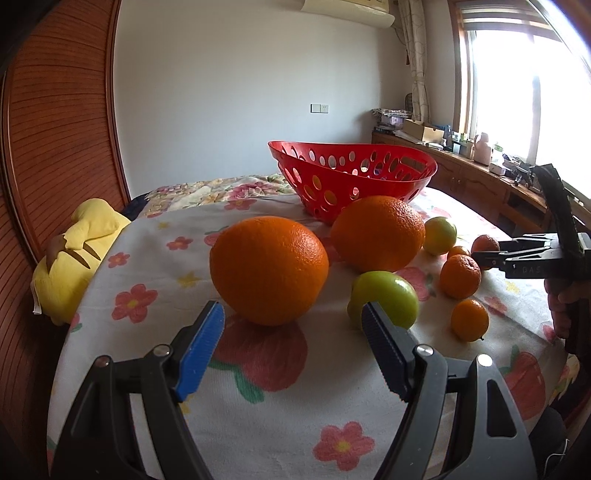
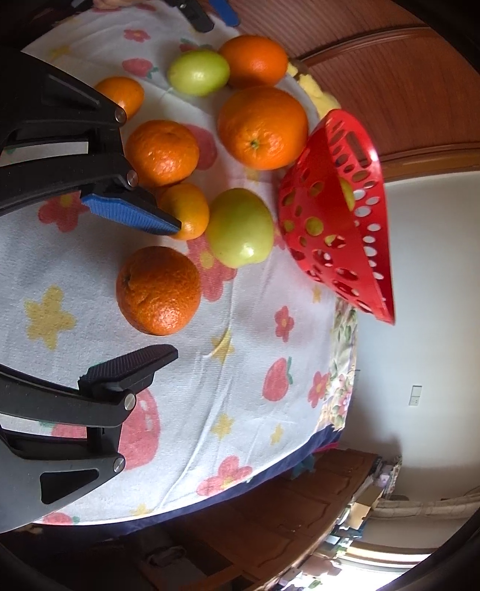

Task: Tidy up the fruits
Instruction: 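Close the right tool on a small orange tangerine, then close the left tool on a large orange while the right tool holds its tangerine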

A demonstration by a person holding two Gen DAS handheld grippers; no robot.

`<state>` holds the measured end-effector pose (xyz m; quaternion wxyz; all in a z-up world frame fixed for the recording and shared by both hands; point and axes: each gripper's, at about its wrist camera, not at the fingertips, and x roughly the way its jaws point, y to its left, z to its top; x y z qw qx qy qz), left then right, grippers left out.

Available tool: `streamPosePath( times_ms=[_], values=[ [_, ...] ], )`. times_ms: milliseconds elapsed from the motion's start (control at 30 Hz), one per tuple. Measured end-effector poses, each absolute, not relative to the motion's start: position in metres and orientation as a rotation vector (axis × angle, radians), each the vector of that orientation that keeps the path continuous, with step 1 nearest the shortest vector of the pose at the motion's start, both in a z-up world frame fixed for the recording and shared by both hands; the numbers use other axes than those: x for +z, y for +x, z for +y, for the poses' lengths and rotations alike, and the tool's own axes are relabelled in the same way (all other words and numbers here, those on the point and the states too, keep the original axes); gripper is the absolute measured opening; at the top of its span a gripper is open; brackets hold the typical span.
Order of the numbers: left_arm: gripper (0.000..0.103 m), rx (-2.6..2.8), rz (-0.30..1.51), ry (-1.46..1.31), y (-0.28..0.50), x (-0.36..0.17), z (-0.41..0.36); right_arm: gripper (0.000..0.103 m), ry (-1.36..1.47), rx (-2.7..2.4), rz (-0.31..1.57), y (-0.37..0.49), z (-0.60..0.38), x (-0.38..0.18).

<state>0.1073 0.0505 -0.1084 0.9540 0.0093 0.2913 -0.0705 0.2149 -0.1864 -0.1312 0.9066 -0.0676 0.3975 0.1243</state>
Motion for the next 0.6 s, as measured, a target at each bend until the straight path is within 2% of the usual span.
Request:
streamPosePath(
  times_ms=[67, 600],
  values=[
    [0.078, -0.143, 0.593, 0.014, 0.107, -0.109, 0.052, 0.047, -0.143, 0.26, 0.827, 0.215, -0.186, -0.133],
    [0.078, -0.131, 0.607, 0.008, 0.11, -0.112, 0.055, 0.046, -0.103, 0.352, 0.756, 0.163, -0.178, -0.125]
  ],
)
